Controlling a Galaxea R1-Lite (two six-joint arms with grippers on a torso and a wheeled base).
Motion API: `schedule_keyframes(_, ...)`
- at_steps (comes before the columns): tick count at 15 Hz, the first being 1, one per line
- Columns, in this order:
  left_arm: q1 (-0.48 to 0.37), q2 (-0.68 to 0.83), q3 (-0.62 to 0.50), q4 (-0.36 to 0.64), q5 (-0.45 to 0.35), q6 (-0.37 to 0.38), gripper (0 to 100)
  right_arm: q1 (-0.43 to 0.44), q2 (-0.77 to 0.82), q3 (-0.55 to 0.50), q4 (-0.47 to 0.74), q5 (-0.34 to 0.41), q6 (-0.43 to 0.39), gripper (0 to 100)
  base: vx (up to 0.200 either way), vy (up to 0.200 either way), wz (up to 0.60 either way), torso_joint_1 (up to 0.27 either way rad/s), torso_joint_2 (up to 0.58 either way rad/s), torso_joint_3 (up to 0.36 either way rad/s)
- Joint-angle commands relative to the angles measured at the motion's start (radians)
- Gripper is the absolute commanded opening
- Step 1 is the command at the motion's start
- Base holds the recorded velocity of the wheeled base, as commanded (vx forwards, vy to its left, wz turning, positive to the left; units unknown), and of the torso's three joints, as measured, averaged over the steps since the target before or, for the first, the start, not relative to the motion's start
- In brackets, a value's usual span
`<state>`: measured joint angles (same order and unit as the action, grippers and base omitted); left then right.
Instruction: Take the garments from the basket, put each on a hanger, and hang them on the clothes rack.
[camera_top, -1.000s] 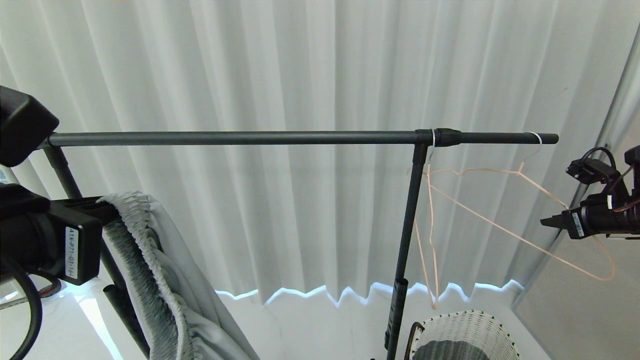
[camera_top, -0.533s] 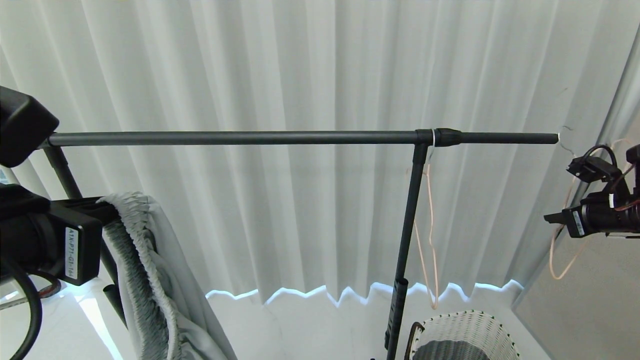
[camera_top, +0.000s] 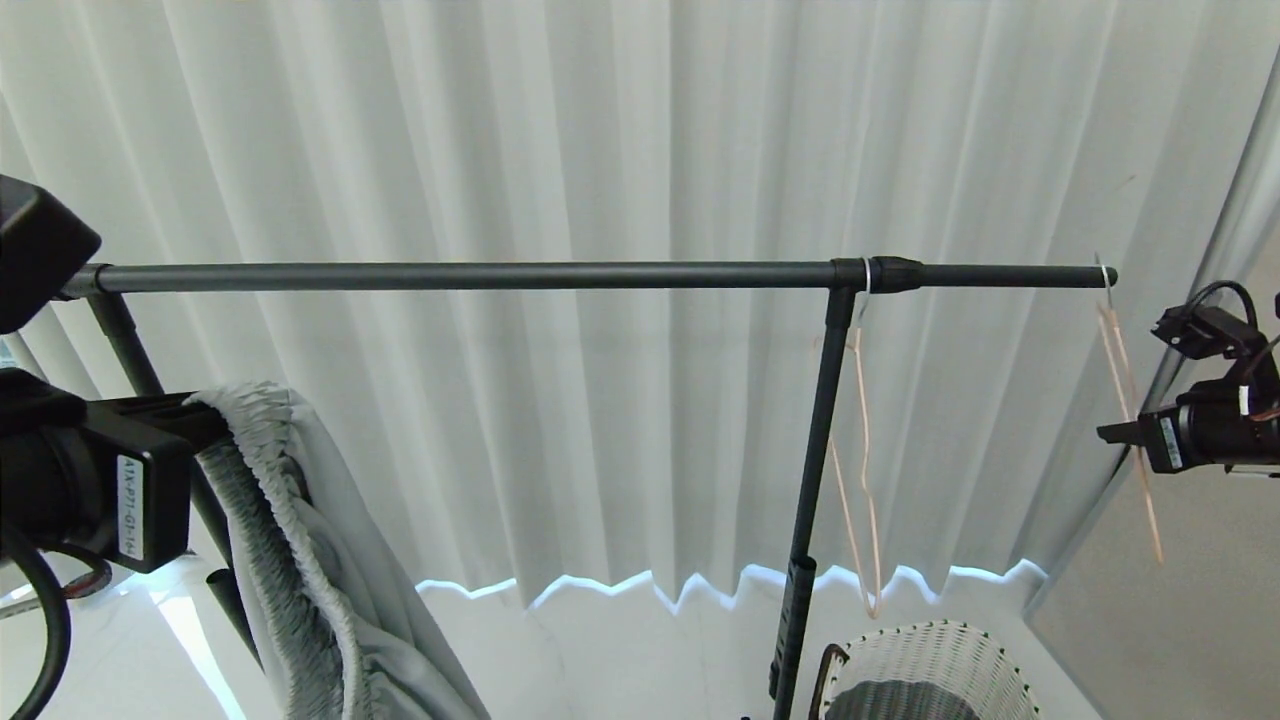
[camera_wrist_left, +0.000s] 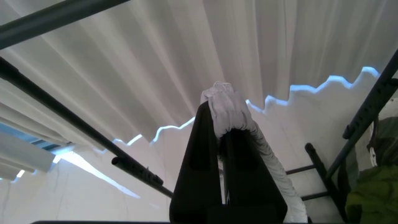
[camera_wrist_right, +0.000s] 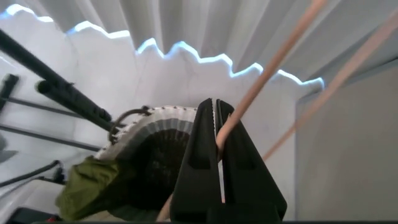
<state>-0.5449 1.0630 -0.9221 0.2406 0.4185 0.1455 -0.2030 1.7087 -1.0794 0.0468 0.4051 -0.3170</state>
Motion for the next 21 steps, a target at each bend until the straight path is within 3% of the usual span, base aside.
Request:
schedule_keyframes(1,0.000,-0.009,0.000,0.000,0.000,0.000,0,-0.001,-0.069,0.030,0.001,0.064,0.024,0,0.000,0.000,0.00,0.000,0.00,0.000)
schedule_keyframes(8,0.000,-0.021,0.000,0.000,0.000,0.000,0,0.000,-0.193,0.161,-0.090,0.130,0.104,0,0.000,0.000,0.00,0.000,0.00,0.000)
schedule_keyframes(17,0.002,-0.043,0.022,0.000,0.000,0.000,0,0.002,-0.325,0.185,-0.097,0.121,0.157,0,0.000,0.000,0.00,0.000,0.00,0.000)
schedule_keyframes(21,0.006,-0.041,0.028,0.000,0.000,0.000,0,0.002,-0.434,0.249,-0.091,0.092,0.157,0,0.000,0.000,0.00,0.000,0.00,0.000)
